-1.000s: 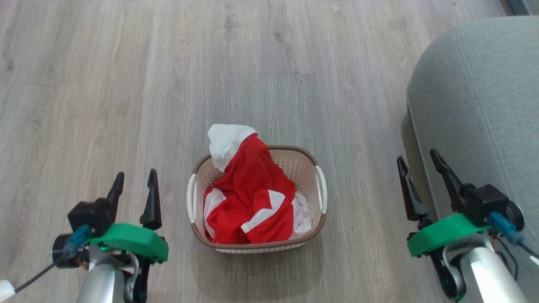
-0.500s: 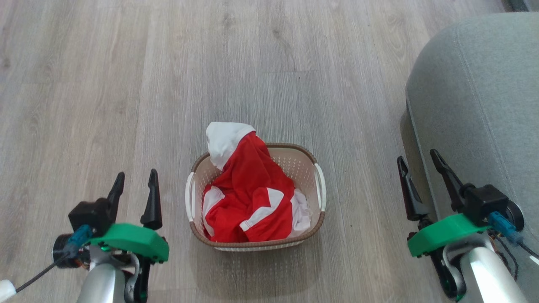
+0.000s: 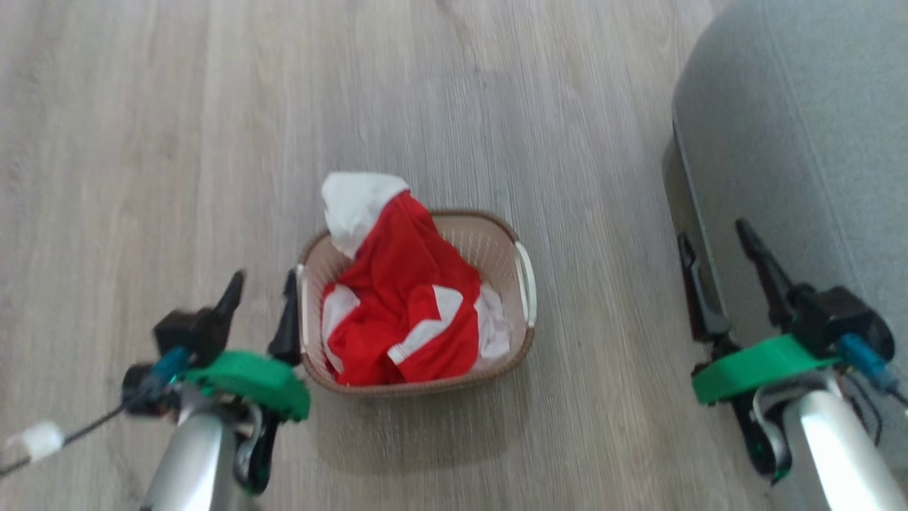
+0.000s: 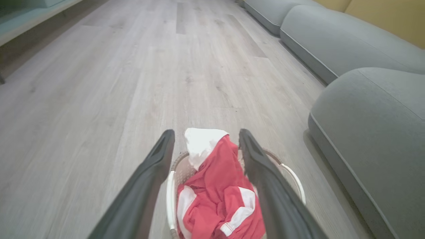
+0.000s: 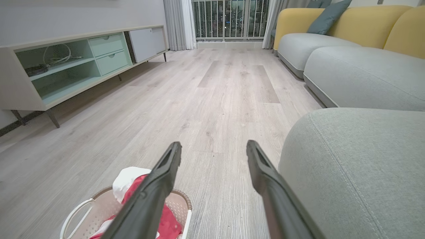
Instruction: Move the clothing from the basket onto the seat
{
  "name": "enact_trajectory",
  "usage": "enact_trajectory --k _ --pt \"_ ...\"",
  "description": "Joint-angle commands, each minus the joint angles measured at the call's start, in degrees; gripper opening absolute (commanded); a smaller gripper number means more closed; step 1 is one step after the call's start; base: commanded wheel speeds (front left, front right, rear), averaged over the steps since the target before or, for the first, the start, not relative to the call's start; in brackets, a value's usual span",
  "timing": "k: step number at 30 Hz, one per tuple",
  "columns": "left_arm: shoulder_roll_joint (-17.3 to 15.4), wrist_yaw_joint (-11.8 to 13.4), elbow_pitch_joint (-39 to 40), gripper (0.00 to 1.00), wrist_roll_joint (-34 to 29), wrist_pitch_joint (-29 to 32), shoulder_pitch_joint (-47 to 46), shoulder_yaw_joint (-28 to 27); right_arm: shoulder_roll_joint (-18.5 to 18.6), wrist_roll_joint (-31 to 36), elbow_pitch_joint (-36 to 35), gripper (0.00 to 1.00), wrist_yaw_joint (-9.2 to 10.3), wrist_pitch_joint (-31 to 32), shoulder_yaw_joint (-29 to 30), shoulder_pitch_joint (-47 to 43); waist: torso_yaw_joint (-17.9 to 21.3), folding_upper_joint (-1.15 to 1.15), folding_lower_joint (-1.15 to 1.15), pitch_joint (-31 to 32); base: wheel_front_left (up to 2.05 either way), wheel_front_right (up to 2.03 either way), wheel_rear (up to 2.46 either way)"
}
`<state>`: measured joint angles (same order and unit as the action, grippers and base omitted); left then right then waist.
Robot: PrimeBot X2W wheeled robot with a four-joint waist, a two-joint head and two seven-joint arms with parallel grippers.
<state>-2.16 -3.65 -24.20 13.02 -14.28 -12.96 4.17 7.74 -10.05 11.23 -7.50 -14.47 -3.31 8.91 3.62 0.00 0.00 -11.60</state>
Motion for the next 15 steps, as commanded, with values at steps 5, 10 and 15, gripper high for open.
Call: enact_trajectory --k 5,10,15 --pt "-0.72 -0.6 -3.45 1.0 -0.14 -0.72 -8.99 2.92 0.47 0.63 -3.54 1.0 0.01 -0.52 -0.26 4.46 3.12 0.0 0.0 -9.33 0.0 0.0 0.0" --pt "-0.72 -0.94 -11.58 1.0 -1.43 1.35 -17.33 7.85 -0.68 0.6 -5.42 1.0 0.01 -0.52 0.57 7.84 5.93 0.0 0.0 -17.97 0.0 0.0 0.0" --pt "-0.85 -1.08 -20.1 1.0 -2.66 5.07 -25.12 10.33 -2.31 0.2 -6.76 1.0 0.01 -0.52 0.01 11.1 9.27 0.0 0.0 -25.36 0.0 0.0 0.0"
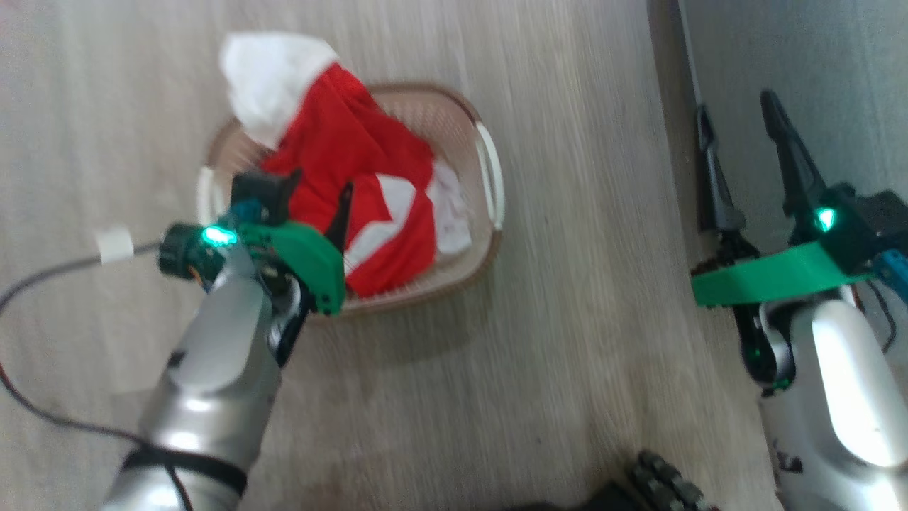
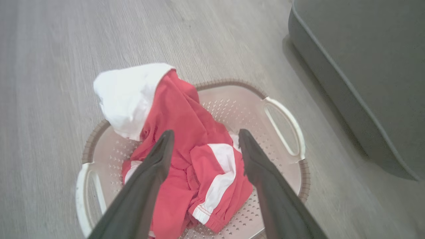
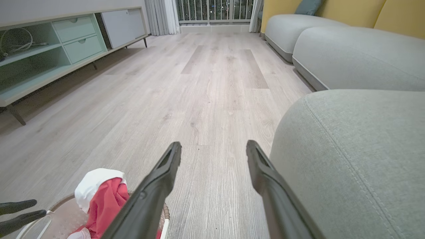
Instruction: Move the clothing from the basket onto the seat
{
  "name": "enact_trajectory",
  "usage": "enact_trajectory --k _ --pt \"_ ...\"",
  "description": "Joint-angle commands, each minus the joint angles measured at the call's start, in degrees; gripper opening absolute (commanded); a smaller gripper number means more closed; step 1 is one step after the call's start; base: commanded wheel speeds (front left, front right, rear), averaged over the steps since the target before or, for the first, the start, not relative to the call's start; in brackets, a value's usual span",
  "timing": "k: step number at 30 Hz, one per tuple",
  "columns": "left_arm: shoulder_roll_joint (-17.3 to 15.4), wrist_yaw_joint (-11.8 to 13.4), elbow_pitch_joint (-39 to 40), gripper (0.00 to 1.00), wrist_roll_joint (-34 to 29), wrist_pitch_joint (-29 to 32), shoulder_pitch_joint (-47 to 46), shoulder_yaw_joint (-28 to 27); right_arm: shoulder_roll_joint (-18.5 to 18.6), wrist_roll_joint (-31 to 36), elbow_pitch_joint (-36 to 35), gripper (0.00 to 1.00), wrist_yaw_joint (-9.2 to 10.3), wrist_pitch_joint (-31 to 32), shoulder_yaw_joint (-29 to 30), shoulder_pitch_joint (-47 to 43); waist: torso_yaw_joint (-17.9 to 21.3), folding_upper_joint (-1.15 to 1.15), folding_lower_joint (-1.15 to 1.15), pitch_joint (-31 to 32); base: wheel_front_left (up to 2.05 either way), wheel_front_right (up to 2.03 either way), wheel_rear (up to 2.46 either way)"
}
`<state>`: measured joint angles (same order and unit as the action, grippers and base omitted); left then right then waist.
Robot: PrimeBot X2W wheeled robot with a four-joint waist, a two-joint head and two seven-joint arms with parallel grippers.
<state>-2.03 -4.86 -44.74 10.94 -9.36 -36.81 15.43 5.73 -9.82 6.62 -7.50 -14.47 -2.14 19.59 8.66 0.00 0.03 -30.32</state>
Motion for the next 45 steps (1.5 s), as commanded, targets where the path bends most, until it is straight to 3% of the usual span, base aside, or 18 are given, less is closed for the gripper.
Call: enact_trajectory --k 1,9,21,34,45 --pt "-1.1 0.21 -1.23 1.0 -0.91 0.73 -2.68 -0.62 -0.63 -0.3 -2.4 1.0 0.01 -0.52 -1.26 0.9 4.87 0.0 -0.03 -7.82 0.0 0.0 0.0" --pt "-1.7 0.72 -13.13 1.0 -2.45 4.81 -11.45 1.23 -2.34 -1.26 -2.57 1.0 0.01 -0.52 -2.42 2.64 9.12 0.0 -0.03 -14.26 0.0 0.0 0.0" --pt "-4.35 3.64 -24.25 1.0 -2.94 3.96 -17.28 1.83 -2.82 -1.91 -3.96 1.0 0.01 -0.52 -1.42 1.47 12.18 0.0 -0.03 -17.94 0.0 0.0 0.0" --pt "-6.32 5.59 -27.59 1.0 -2.55 3.01 -20.28 2.35 -2.84 -3.48 -5.58 1.0 0.01 -0.52 -1.68 1.59 12.71 0.0 -0.03 -22.07 0.0 0.0 0.0" --pt "-4.68 5.61 -28.67 1.0 -2.45 3.63 -20.3 4.11 -2.85 -3.63 -6.19 1.0 0.01 -0.52 -0.86 -0.12 12.22 0.0 -0.03 -22.81 0.0 0.0 0.0"
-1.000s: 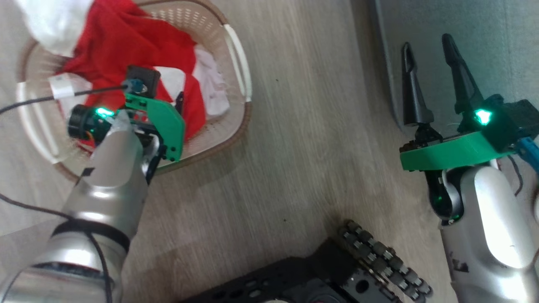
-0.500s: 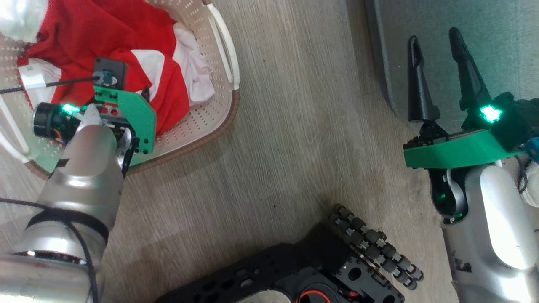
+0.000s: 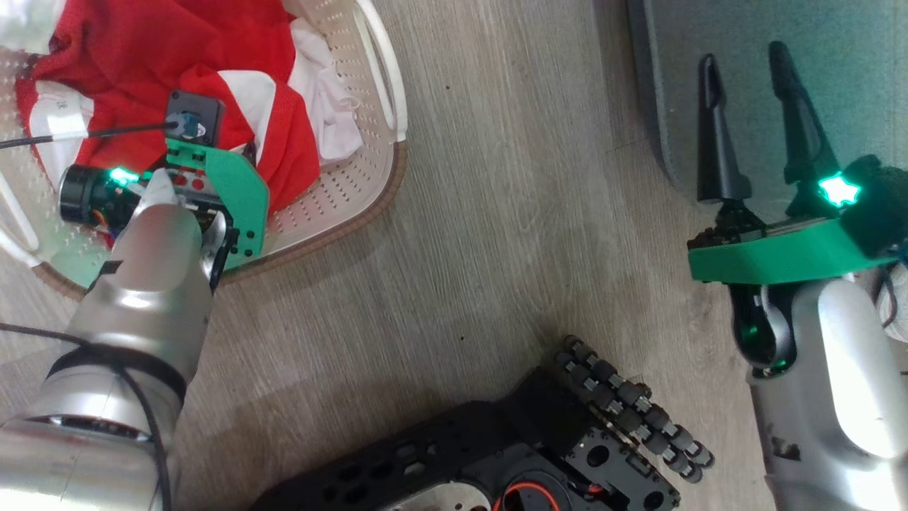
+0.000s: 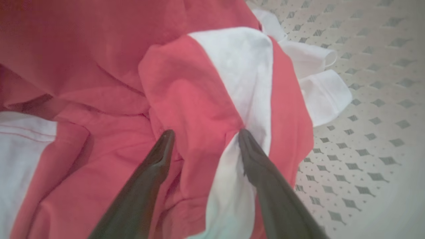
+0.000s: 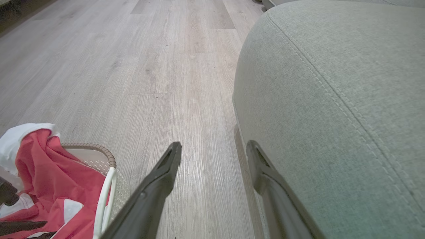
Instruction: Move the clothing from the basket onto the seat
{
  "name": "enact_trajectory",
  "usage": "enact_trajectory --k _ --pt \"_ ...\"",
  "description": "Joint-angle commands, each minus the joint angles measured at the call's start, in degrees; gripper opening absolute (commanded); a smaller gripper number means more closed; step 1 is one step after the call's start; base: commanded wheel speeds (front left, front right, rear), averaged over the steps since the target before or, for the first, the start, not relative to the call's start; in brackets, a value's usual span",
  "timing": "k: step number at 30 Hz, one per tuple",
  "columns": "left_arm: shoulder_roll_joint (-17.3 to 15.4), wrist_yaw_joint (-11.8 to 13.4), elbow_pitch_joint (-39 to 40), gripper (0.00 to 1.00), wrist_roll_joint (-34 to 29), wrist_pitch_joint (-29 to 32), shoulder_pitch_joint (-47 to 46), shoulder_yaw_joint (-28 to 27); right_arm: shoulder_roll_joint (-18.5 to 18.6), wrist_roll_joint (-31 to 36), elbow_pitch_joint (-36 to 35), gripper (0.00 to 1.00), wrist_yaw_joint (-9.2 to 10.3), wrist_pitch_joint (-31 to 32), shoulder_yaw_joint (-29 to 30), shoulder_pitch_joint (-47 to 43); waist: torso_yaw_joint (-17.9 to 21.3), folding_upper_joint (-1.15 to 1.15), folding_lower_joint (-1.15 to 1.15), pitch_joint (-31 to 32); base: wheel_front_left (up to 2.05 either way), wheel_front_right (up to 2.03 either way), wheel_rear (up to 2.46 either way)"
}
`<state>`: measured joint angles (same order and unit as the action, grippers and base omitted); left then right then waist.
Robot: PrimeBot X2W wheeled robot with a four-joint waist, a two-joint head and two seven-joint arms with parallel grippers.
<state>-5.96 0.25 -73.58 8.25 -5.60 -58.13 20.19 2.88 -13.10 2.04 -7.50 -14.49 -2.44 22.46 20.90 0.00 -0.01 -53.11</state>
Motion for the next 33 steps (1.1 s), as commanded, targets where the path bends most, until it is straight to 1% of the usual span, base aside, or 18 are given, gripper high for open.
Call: enact_trajectory --k 1,5,6,7,8,9,10,14,19,22,26,28,33 --pt "-0.79 0.5 0.12 1.0 0.23 -0.02 0.98 -0.5 0.0 -0.28 -1.79 1.0 0.01 -0.51 -0.34 -3.18 -0.1 0.0 0.01 -0.14 0.0 0.0 0.0" --pt "-0.63 0.55 -0.04 1.0 0.19 0.15 0.61 0.12 0.0 -0.08 -2.41 1.0 0.01 -0.51 0.47 -3.98 -0.63 0.0 0.01 -0.69 0.0 0.0 0.0" --pt "-0.52 0.49 -0.1 0.91 0.25 0.04 0.5 0.37 0.0 -0.02 -2.67 1.0 0.01 -0.51 0.77 -4.28 -0.88 0.0 0.01 -0.93 0.0 0.0 0.0" --pt "-0.46 0.46 -0.12 0.75 0.26 -0.03 0.47 0.52 0.0 0.0 -2.81 1.0 0.01 -0.51 0.91 -4.4 -1.0 0.0 0.01 -1.04 0.0 0.0 0.0" --pt "-0.36 0.36 -0.14 0.49 0.26 -0.08 0.43 0.69 0.0 0.02 -2.91 1.0 0.01 -0.51 1.06 -4.52 -1.12 0.0 0.01 -1.14 0.0 0.0 0.0" --pt "-0.24 0.13 -0.16 0.36 0.33 -0.23 0.4 0.82 0.0 0.06 -3.01 1.0 0.01 -0.51 1.2 -4.63 -1.24 0.0 0.01 -1.22 0.0 0.0 0.0" --pt "-0.11 -0.48 -0.18 0.0 0.43 -0.53 0.38 0.97 0.0 0.09 -3.12 1.0 0.01 -0.51 1.33 -4.72 -1.35 0.0 0.01 -1.28 0.0 0.0 0.0" --pt "0.43 -1.68 -0.22 0.0 1.22 -1.9 0.1 1.01 0.0 0.29 -3.17 1.0 0.01 -0.51 1.99 -4.66 -1.85 0.0 0.01 -1.23 0.0 0.0 0.0" --pt "0.83 -1.93 0.42 0.0 4.36 -6.48 -1.1 -1.49 0.0 -0.09 -2.59 1.0 0.01 -0.51 1.37 -2.81 -2.81 0.0 0.01 -0.25 0.0 0.0 0.0" --pt "1.28 -2.58 1.58 0.0 6.1 -8.42 -0.8 -2.76 0.0 0.36 -2.0 1.0 0.01 -0.51 1.48 -2.31 -4.79 0.0 0.01 1.93 0.0 0.0 0.0" --pt "1.73 -3.11 3.39 0.0 7.52 -9.2 0.27 -3.79 0.14 1.25 -1.39 1.0 0.01 -0.51 1.6 -2.34 -6.99 0.0 0.01 4.63 0.0 0.0 0.0" --pt "1.98 -3.22 5.93 0.0 8.55 -9.34 1.33 -4.83 0.64 1.55 -1.01 1.0 0.01 -0.51 1.75 -2.49 -8.4 0.0 0.01 6.67 0.0 0.0 0.0" --pt "2.12 -3.15 16.69 0.0 10.28 -9.38 7.94 -8.77 2.07 1.88 0.14 1.0 0.01 -0.51 1.89 -3.44 -11.41 0.0 0.01 13.11 0.0 0.0 0.0"
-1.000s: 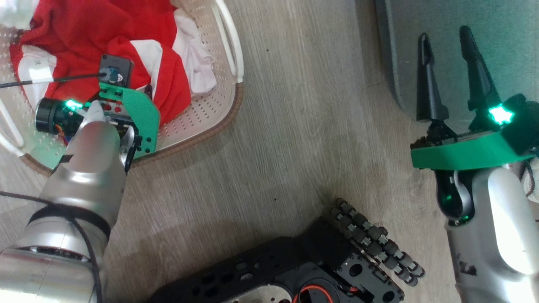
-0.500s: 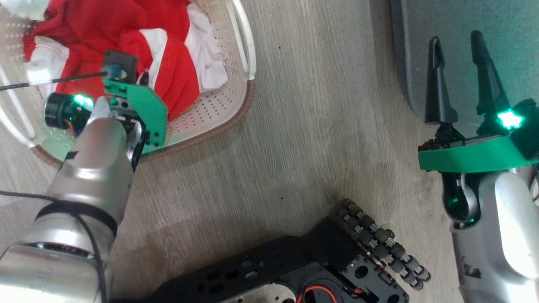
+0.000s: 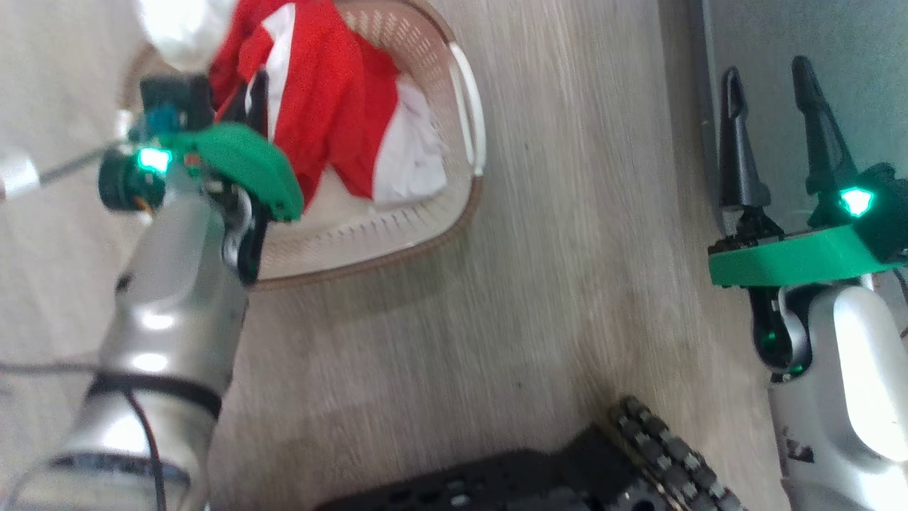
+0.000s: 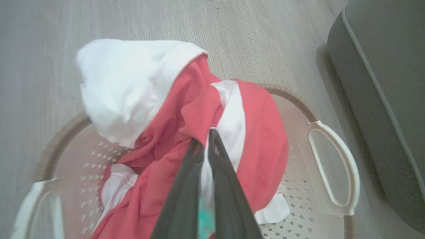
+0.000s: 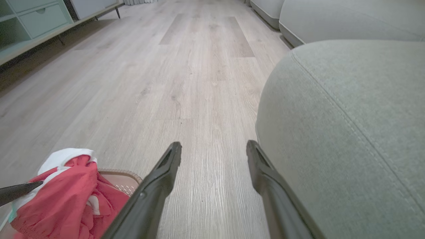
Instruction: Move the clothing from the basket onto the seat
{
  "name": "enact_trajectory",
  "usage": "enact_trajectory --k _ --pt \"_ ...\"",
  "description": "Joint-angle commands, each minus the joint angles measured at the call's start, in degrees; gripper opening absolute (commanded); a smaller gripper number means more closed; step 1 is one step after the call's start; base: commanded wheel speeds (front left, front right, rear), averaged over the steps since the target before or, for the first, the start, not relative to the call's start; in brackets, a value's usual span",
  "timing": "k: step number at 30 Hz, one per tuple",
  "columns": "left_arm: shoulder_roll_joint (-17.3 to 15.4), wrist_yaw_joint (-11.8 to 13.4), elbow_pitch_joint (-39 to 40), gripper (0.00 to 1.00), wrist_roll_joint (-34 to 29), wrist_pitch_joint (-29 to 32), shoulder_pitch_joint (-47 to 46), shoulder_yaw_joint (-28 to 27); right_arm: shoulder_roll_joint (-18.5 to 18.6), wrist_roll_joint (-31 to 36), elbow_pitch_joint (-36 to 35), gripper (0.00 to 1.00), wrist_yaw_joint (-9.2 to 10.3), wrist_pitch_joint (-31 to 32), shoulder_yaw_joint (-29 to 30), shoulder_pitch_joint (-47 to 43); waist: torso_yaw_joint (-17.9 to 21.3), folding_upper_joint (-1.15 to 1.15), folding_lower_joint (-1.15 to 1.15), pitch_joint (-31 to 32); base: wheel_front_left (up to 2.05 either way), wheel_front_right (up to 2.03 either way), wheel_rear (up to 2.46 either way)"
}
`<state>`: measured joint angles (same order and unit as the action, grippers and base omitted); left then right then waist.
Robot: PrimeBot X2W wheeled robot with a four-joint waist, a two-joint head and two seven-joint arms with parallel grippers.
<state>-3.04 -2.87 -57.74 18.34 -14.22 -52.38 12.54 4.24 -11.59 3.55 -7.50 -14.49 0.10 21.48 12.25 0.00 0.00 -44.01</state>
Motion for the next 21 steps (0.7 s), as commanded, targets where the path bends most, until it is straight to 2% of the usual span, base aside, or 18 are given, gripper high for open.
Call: enact_trajectory --k 1,9,15,21 --pt "-0.8 -0.01 2.82 0.0 0.3 -0.76 3.83 -1.92 0.98 0.39 -1.1 1.0 0.01 -0.51 -0.74 -2.74 -3.28 0.0 0.0 5.37 0.0 0.0 0.0" --pt "-0.27 -0.78 15.88 0.0 0.4 -0.77 17.26 -6.66 3.02 0.07 1.88 1.0 0.01 -0.51 -1.15 -6.35 -7.92 0.0 0.0 17.36 0.0 0.0 0.0" --pt "0.04 -1.51 23.04 0.0 1.23 -0.77 25.05 -7.07 3.77 -0.34 3.47 1.0 0.01 -0.51 -1.33 -8.77 -10.82 0.0 0.0 24.4 0.0 0.0 0.0" --pt "0.11 -0.24 30.38 0.0 1.53 -0.77 30.82 -7.56 3.86 -0.52 4.65 1.0 0.01 -0.51 -1.48 -11.13 -12.75 0.0 0.0 29.69 0.0 0.0 0.0"
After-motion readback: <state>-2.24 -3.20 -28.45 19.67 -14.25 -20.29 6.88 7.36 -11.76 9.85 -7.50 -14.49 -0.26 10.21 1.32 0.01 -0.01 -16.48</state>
